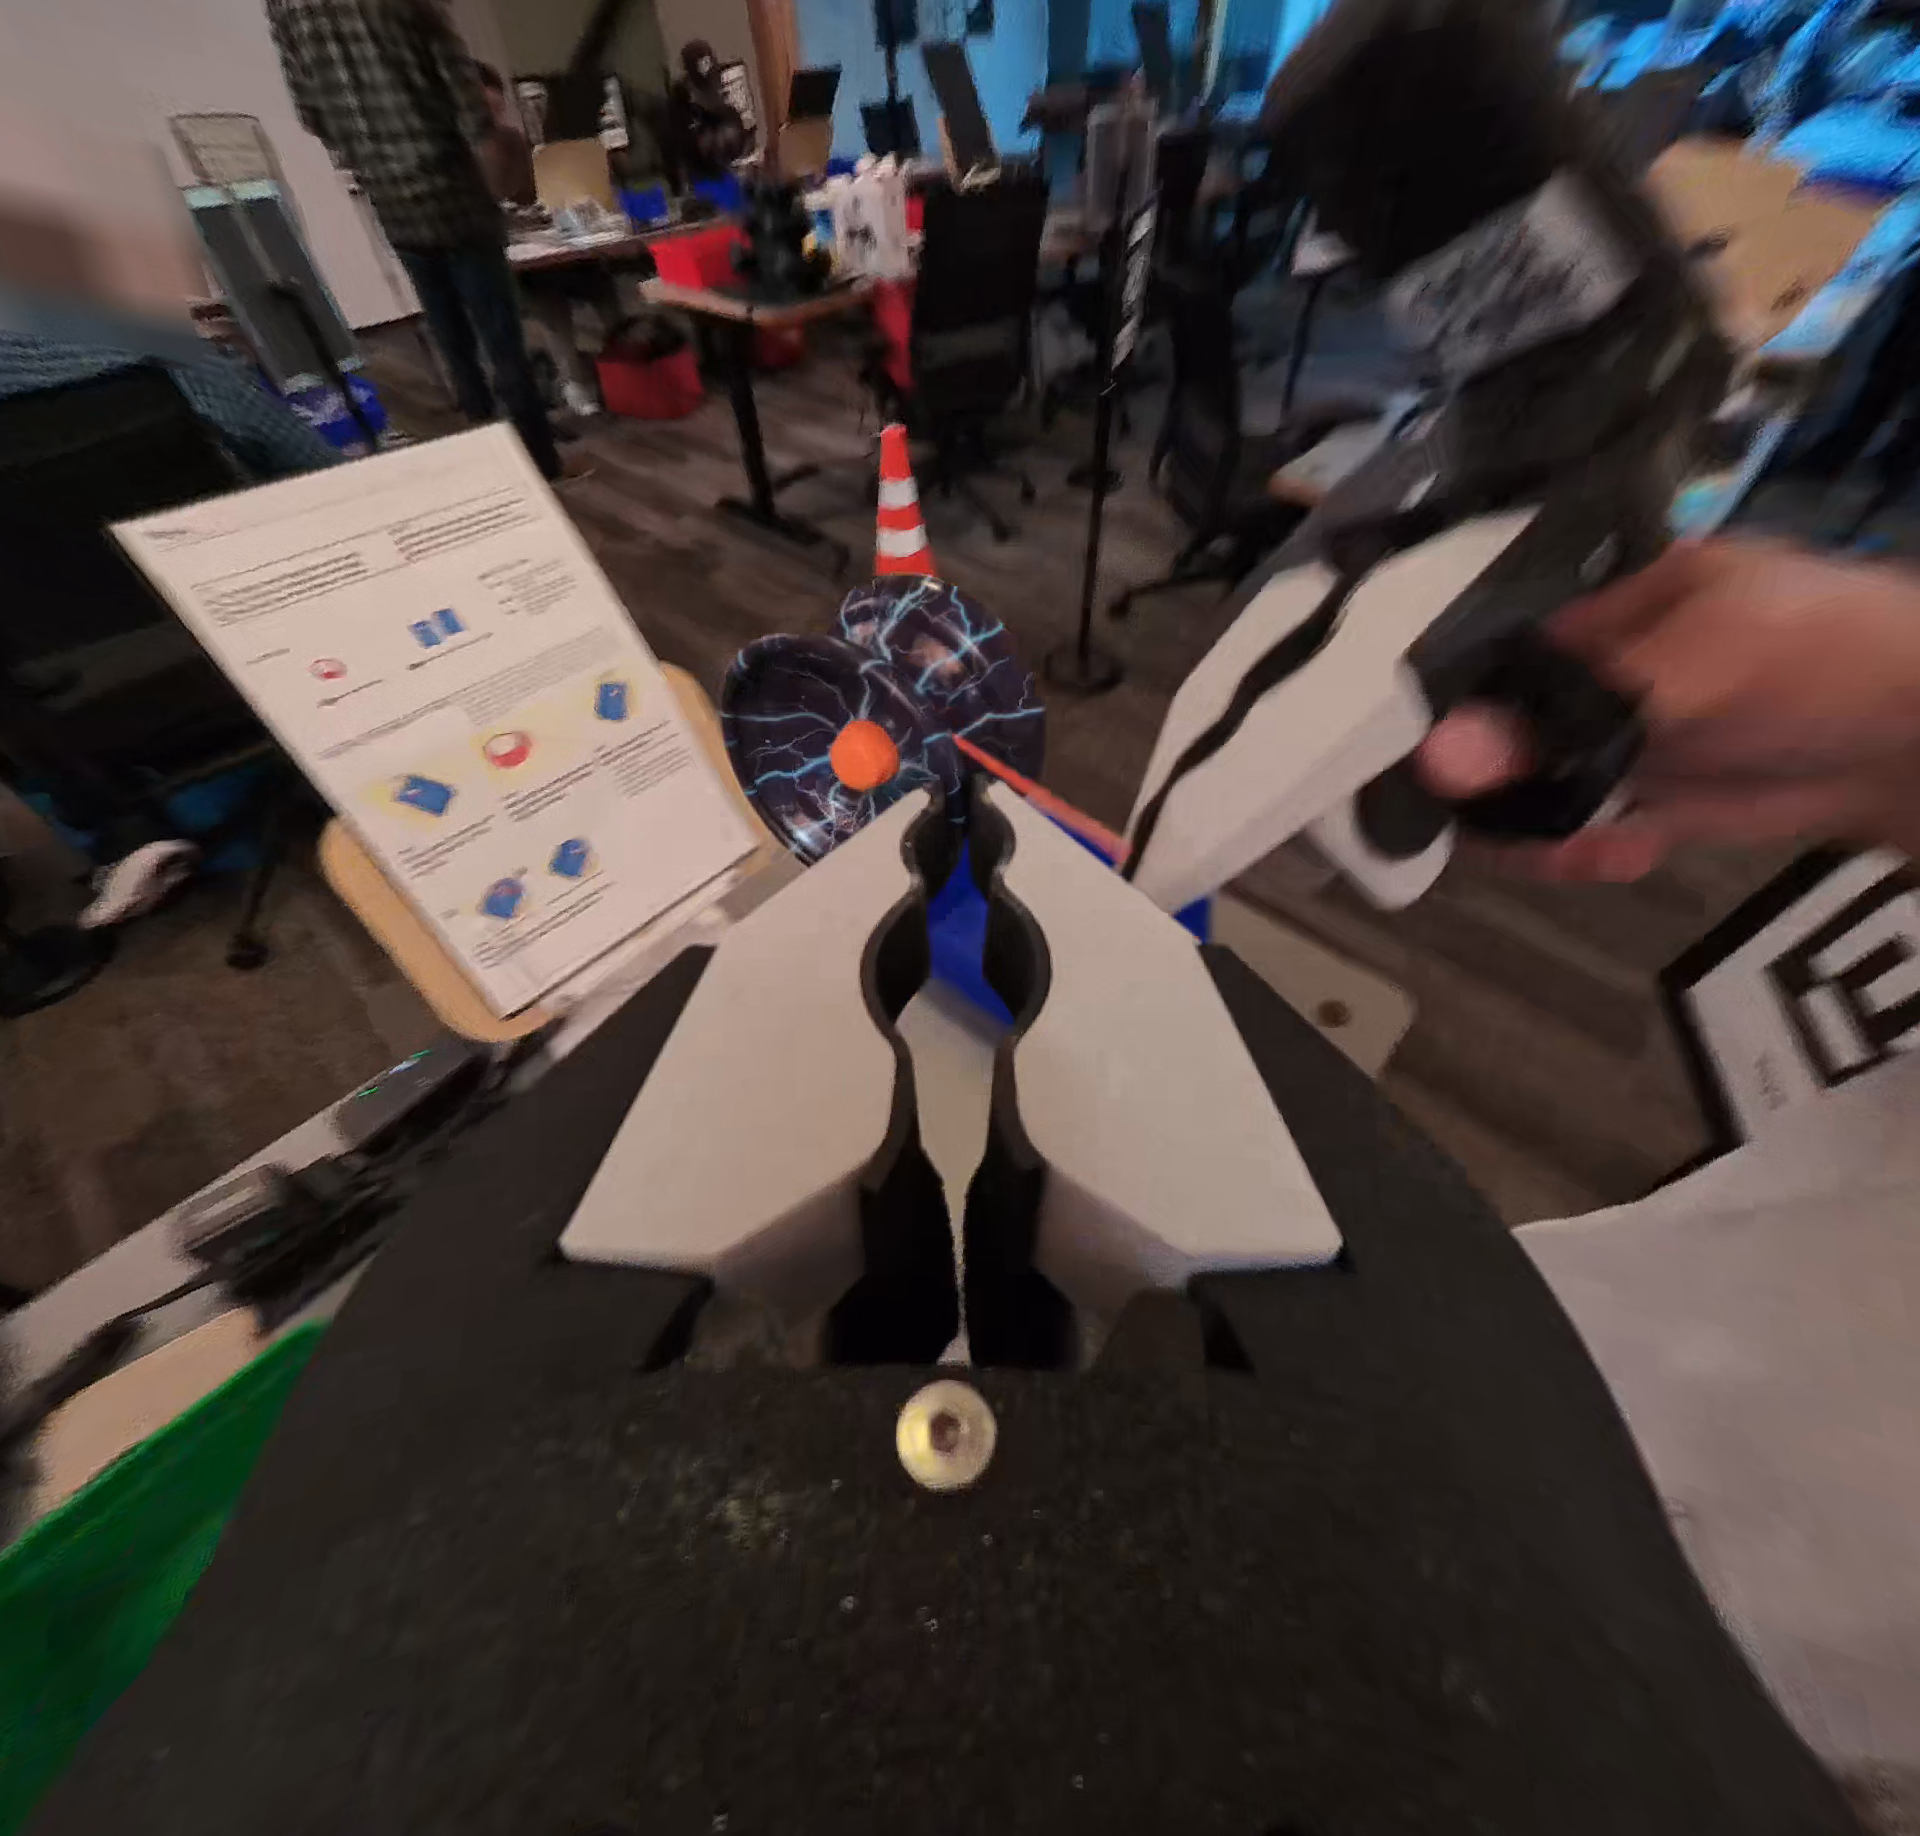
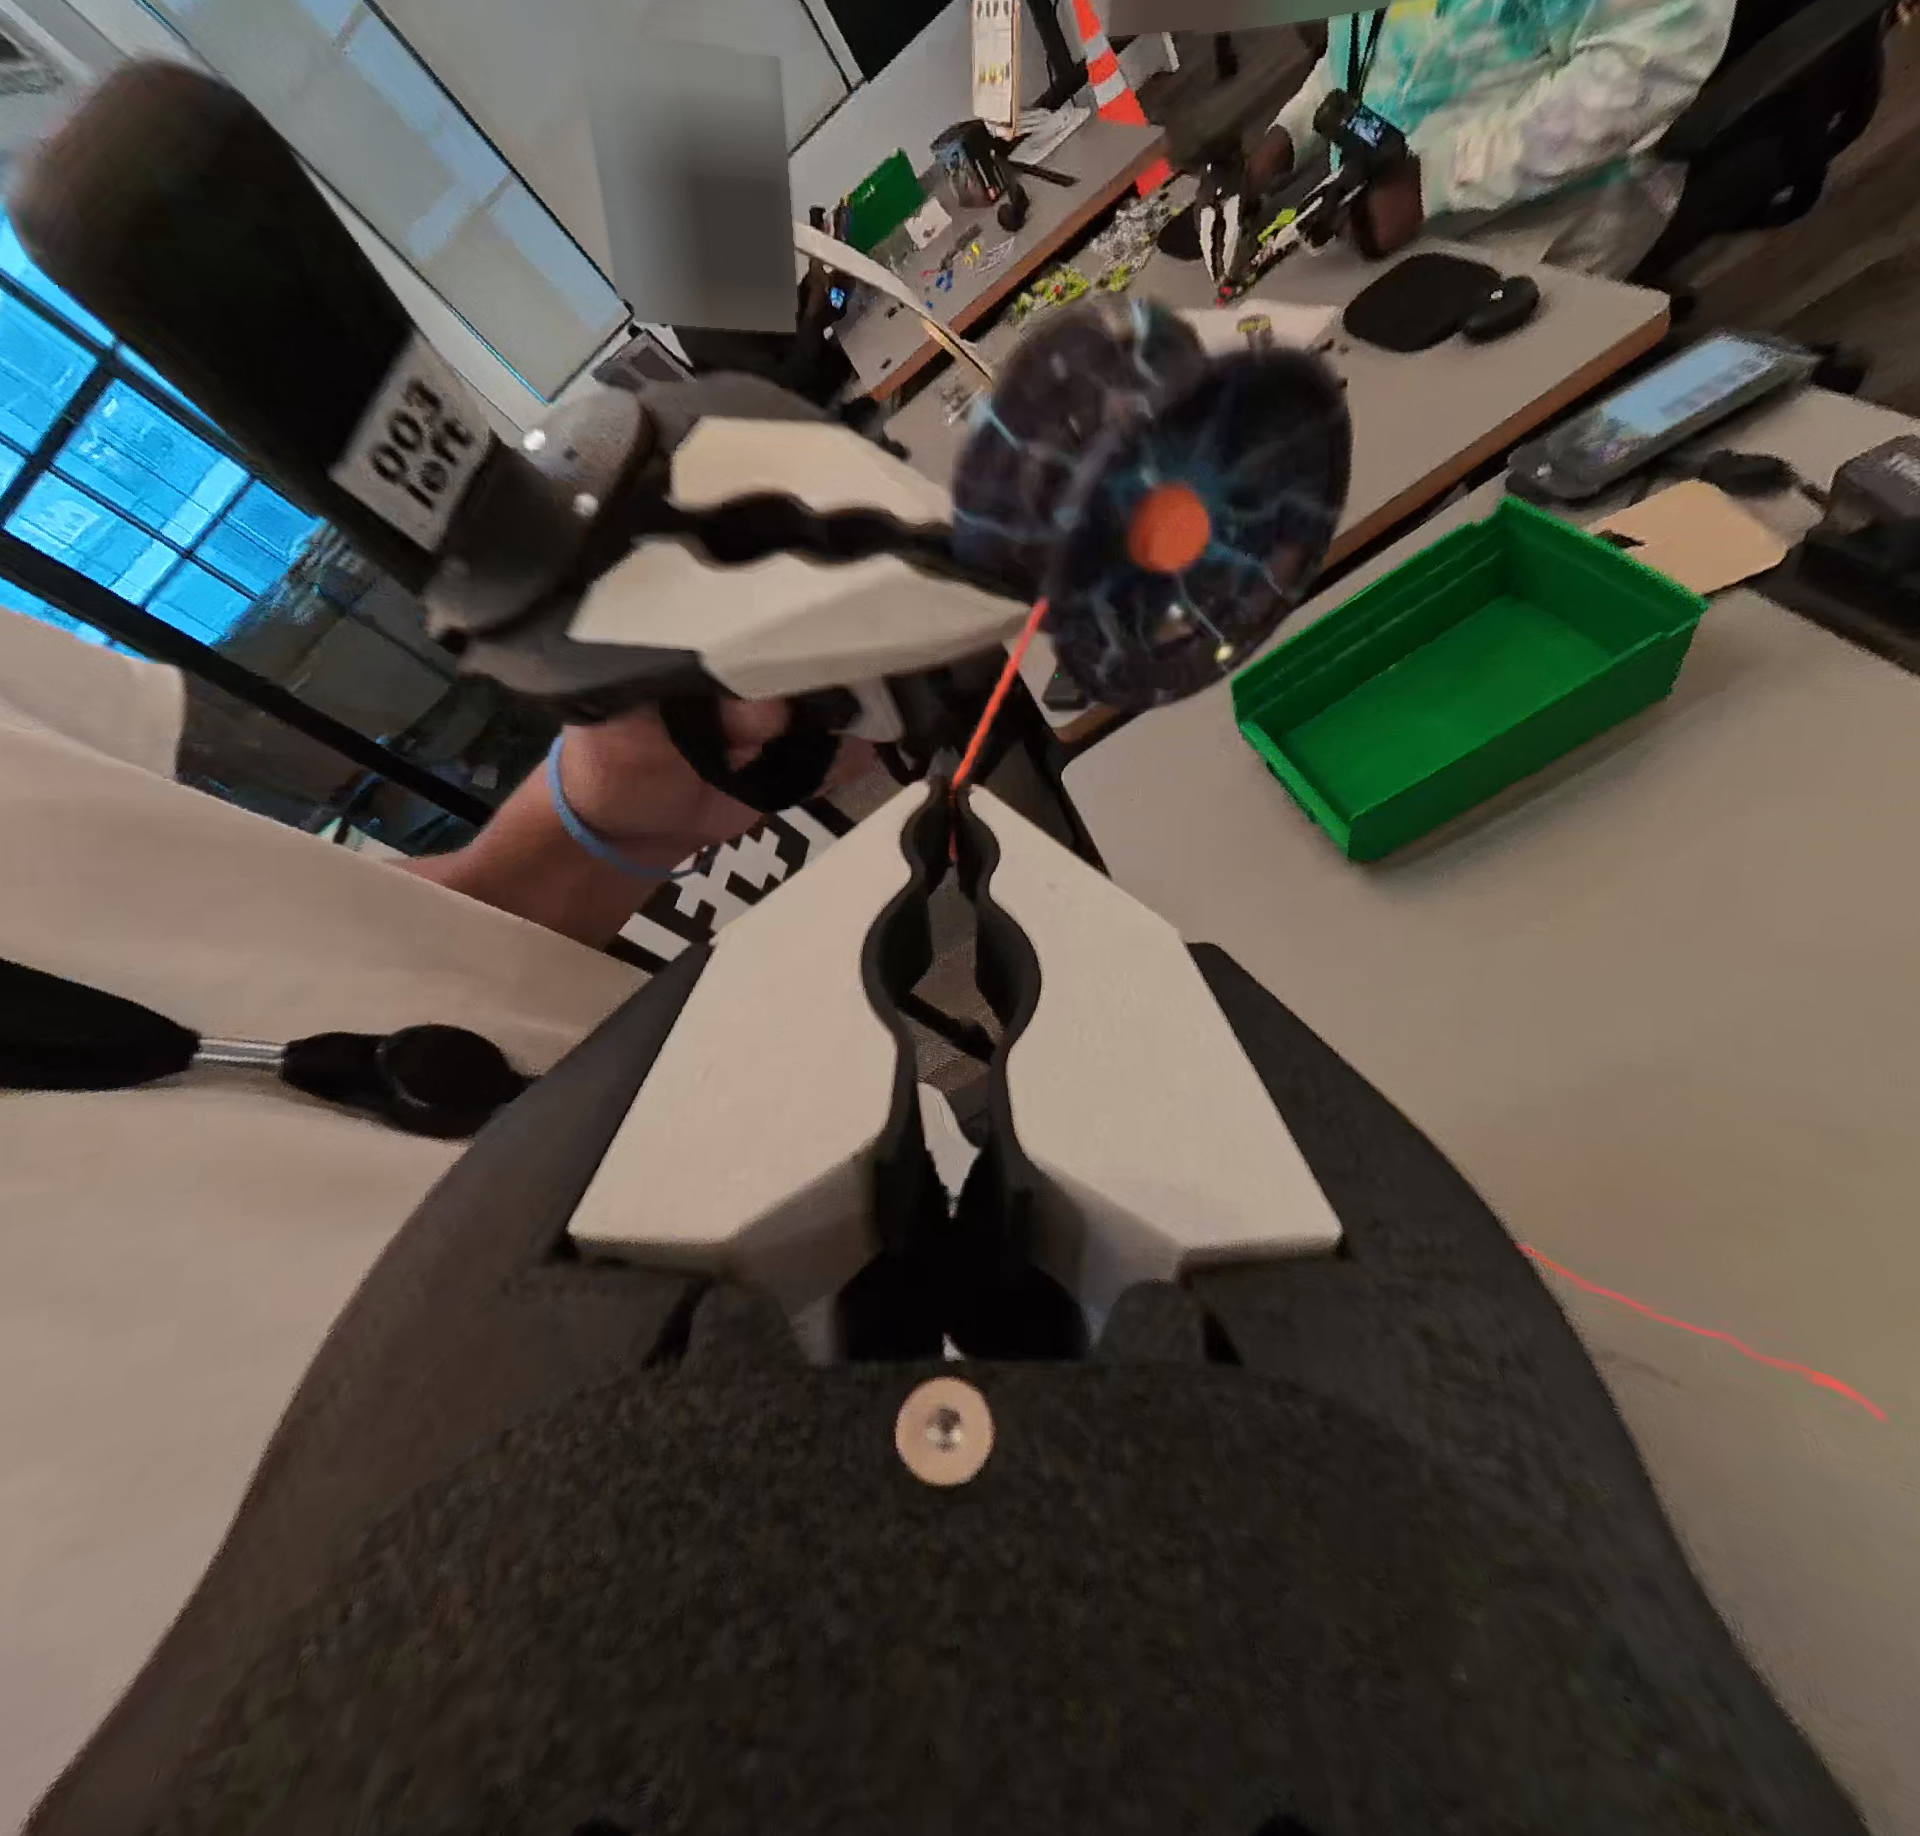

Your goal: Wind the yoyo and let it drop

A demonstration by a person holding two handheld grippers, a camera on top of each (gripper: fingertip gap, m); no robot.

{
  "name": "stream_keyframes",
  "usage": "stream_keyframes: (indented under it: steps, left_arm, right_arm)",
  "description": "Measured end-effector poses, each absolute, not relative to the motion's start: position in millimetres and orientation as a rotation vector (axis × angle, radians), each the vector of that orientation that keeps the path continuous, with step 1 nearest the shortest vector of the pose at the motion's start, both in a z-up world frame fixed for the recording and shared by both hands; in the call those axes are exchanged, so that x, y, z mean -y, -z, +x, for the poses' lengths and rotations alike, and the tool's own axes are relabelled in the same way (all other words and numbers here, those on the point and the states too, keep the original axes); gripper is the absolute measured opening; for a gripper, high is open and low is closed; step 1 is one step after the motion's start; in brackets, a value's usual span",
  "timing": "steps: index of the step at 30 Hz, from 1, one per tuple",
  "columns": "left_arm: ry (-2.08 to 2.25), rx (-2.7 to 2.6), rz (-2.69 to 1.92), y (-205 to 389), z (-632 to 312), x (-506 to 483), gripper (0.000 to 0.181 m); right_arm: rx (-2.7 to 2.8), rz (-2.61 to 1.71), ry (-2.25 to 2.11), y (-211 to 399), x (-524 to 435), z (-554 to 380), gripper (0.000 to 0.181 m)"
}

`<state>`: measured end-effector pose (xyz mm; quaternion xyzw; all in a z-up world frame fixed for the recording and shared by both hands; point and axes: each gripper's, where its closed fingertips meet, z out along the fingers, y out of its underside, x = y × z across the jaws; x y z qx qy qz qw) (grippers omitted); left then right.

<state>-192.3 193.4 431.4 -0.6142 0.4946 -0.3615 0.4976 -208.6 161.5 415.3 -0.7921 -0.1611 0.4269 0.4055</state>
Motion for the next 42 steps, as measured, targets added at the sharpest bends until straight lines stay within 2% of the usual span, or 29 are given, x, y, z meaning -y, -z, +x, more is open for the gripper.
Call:
stream_keyframes:
  steps: [7,12,22,27,31,36,39,42]
  left_arm:
    - [1.388,-1.087,-1.410,-458.9,-186.8,-143.2,0.000]
    - [1.695,-1.040,-1.339,-477.1,-210.9,-130.9,0.000]
    - [1.677,-1.206,-1.212,-489.4,-227.2,-105.3,0.000]
    - [1.726,-1.246,-1.191,-493.0,-232.7,-92.8,0.000]
    - [1.572,-1.404,-1.240,-464.8,-226.8,-86.8,0.000]
    - [0.986,-1.578,-1.353,-412.2,-226.6,-129.0,0.000]
    - [0.662,-1.520,-1.387,-403.2,-230.5,-171.4,0.000]
    - [0.639,-1.376,-1.407,-414.5,-225.1,-190.0,0.000]
  right_arm:
    - [0.219,-1.693,-1.357,-417.3,-168.8,-209.5,0.000]
    - [0.375,-1.423,-1.130,-440.8,-156.9,-201.0,0.000]
    - [0.468,-1.361,-1.116,-450.3,-150.5,-204.1,0.000]
    - [0.589,-1.449,-0.842,-431.1,-156.7,-191.8,0.000]
    - [0.591,-1.498,-0.595,-430.4,-175.9,-178.4,0.000]
    - [0.538,-1.669,-0.655,-443.3,-186.7,-172.6,0.000]
    - [0.588,-1.781,-0.632,-443.3,-180.2,-183.2,0.000]
    - [0.603,-1.874,-0.783,-436.7,-166.6,-206.4,0.000]
